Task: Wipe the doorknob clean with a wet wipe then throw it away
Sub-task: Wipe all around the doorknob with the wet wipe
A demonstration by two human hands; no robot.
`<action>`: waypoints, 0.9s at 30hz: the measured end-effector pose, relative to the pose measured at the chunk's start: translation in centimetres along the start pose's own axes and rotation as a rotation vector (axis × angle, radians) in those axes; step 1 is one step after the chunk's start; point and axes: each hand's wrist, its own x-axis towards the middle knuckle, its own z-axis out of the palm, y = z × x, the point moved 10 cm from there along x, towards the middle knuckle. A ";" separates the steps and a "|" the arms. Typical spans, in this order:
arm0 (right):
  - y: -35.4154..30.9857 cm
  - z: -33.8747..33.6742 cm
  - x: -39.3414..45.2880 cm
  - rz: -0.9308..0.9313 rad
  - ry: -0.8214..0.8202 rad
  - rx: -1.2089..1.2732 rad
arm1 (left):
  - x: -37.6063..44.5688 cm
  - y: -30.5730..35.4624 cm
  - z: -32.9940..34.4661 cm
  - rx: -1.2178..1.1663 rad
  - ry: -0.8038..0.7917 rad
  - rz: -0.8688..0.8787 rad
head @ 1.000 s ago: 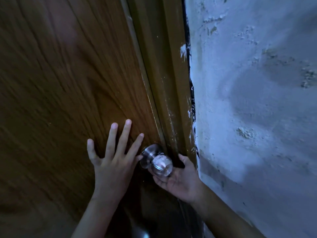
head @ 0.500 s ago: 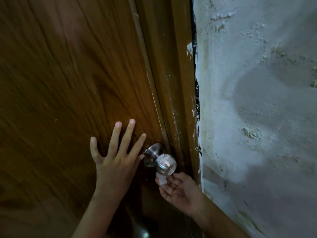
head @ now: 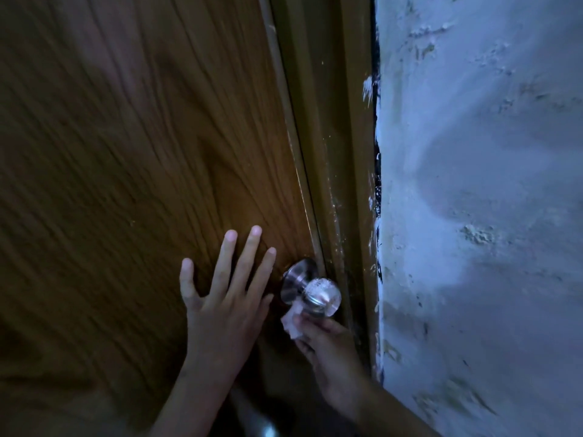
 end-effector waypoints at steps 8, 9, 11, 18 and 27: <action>1.7 4.1 0.1 0.062 -0.030 0.470 | -0.2 -0.4 -0.5 -0.042 0.007 0.043; 1.5 4.6 0.1 0.062 -0.052 0.504 | -0.2 -0.3 -0.5 -0.047 0.007 0.046; 1.5 5.2 0.1 0.066 -0.065 0.553 | -0.2 -0.3 -0.5 -0.053 0.002 0.056; 2.1 3.4 0.6 0.047 -0.040 0.471 | -0.3 0.0 -0.2 -0.049 -0.002 0.057; -0.2 -0.1 3.6 0.036 -0.082 0.322 | 0.4 0.6 0.6 -0.038 -0.025 -0.027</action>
